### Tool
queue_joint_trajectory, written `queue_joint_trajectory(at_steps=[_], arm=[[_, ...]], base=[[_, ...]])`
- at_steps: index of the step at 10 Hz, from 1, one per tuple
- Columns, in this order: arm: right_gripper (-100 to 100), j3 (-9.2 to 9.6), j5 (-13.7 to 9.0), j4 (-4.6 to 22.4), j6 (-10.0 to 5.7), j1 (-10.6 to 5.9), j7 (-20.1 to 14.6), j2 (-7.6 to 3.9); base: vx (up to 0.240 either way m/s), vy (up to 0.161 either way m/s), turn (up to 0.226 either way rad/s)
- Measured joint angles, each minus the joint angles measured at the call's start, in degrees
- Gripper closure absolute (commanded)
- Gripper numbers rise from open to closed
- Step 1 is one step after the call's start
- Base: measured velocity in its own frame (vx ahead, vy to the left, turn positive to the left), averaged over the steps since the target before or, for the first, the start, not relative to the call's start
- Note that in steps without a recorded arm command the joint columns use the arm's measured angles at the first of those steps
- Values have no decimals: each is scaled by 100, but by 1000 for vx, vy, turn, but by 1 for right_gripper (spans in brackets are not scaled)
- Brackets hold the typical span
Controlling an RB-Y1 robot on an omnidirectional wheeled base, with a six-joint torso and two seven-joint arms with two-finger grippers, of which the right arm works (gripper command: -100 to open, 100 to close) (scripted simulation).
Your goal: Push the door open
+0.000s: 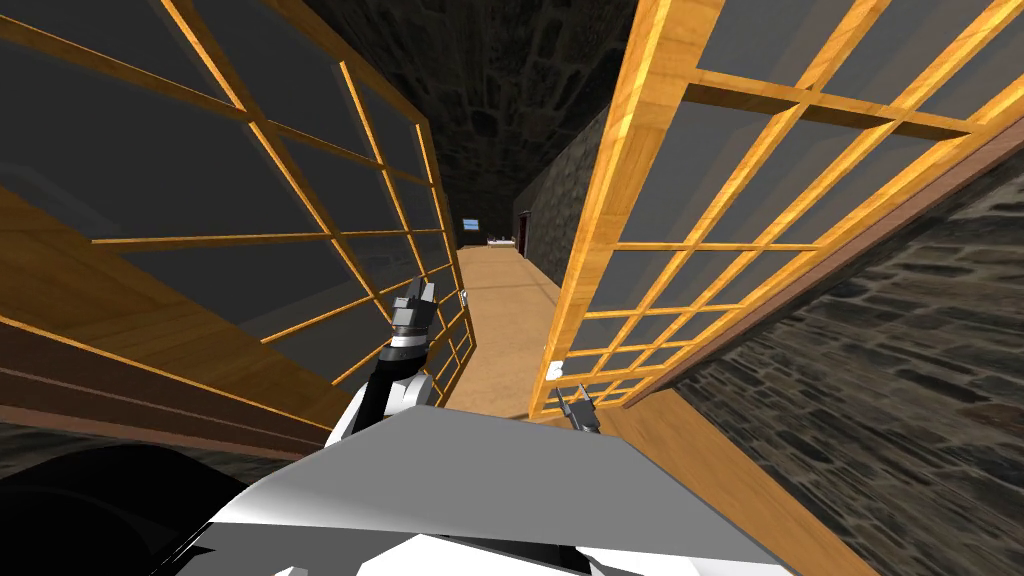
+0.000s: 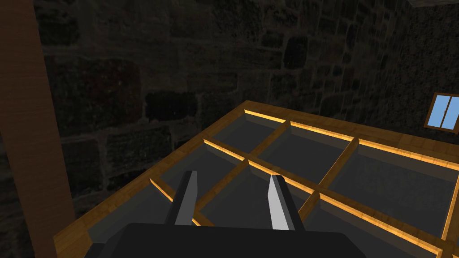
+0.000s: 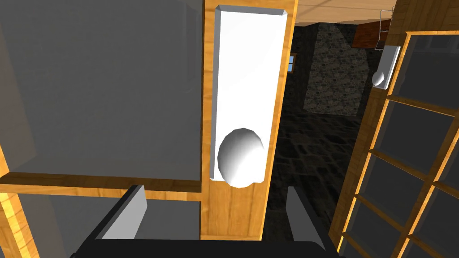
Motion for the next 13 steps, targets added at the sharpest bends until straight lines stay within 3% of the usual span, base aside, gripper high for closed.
queue_joint_trajectory(at_steps=[1,3,4,9,10,12,13], arm=[[-100,29,-24,20,19,-30,35,44],[-100,91,-62,50,76,-97,105,248],[100,93,-64,56,75,-103,114,257],[100,94,-60,52,75,-96,105,250],[-100,91,-61,51,76,-96,105,248],[-100,88,-77,14,78,-55,75,41],[-100,103,-74,-96,109,26,19,1]], base=[[191,35,-15],[92,20,-6],[0,0,0],[-13,-2,0],[-87,-11,-47],[-187,-2,-55],[-199,-10,-35]])
